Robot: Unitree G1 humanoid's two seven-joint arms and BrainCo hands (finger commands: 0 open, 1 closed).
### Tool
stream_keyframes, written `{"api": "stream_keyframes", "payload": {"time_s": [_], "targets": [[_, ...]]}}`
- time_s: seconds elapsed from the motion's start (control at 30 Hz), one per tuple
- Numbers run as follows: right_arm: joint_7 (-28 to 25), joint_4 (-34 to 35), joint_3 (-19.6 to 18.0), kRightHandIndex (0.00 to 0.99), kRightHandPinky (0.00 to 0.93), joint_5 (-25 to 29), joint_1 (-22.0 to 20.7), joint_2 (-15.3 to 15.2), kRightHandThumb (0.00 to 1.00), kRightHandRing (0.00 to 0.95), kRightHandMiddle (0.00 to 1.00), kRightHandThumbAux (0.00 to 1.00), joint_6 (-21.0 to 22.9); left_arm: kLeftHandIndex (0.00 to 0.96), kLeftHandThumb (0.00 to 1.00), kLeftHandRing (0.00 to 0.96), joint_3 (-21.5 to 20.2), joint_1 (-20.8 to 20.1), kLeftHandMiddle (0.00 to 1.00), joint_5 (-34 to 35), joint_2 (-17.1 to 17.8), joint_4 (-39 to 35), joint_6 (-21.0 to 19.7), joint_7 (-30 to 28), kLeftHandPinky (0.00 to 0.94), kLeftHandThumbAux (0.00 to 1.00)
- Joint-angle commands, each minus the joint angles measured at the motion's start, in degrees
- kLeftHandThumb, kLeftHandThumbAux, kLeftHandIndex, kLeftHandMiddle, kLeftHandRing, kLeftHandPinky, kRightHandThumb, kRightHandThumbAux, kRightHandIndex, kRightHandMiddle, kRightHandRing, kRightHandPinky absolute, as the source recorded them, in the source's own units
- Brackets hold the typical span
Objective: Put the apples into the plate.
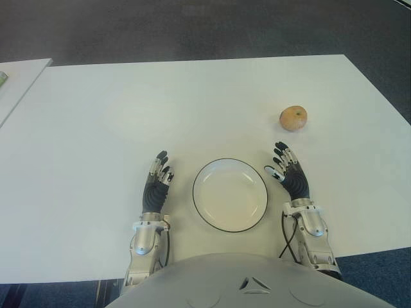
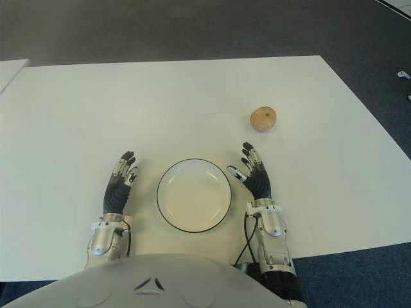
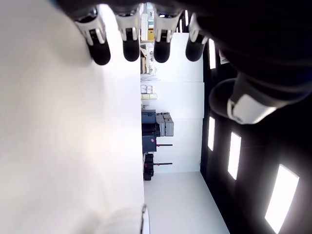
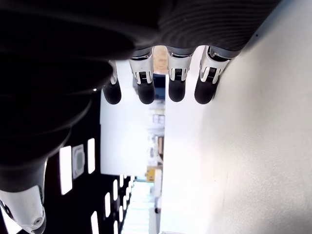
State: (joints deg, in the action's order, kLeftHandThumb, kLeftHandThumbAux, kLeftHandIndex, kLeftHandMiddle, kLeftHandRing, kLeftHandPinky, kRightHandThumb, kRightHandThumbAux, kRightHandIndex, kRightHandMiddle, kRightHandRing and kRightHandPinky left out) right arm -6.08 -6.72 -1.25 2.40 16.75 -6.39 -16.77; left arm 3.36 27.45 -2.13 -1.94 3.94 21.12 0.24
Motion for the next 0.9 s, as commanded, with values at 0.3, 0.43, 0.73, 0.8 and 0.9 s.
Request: {"api": "stream_keyframes", "payload": {"time_s": [0.3,0.43,0.73,0.8,0.9], "targets": [[-0.5,-4.5,0.6,0.0,0.0,-0.6,3.2,0.1,0.051,0.0,0.0,0.647,5.0,0.023,0.086,0.0,-0.1,1.9,0.019,0.2,-0.1,3.9,-3.0,-0.1,0.0,0.463],[-0.5,-4.7,0.7,0.0,0.0,-0.7,3.0,0.1,0.049,0.0,0.0,0.647,4.8,0.024,0.084,0.0,-0.1,1.8,0.021,0.1,0.0,4.0,-3.0,-0.1,0.0,0.465],[-0.6,-4.8,0.8,0.0,0.0,-0.6,2.8,0.0,0.046,0.0,0.0,0.653,4.8,0.023,0.078,0.001,-0.1,1.7,0.025,-0.3,-0.1,3.6,-4.2,0.4,0.01,0.502],[-0.7,-4.9,0.8,0.0,0.0,-0.5,2.7,-0.1,0.046,0.0,0.0,0.653,4.7,0.025,0.078,0.002,-0.1,1.6,0.026,-0.2,-0.2,3.7,-4.4,0.4,0.013,0.505],[-0.8,-4.7,0.8,0.0,0.0,-0.6,2.7,-0.2,0.045,0.0,0.0,0.653,4.5,0.028,0.079,0.003,-0.1,1.6,0.027,0.0,-0.3,3.9,-4.1,0.3,0.011,0.506]]}}
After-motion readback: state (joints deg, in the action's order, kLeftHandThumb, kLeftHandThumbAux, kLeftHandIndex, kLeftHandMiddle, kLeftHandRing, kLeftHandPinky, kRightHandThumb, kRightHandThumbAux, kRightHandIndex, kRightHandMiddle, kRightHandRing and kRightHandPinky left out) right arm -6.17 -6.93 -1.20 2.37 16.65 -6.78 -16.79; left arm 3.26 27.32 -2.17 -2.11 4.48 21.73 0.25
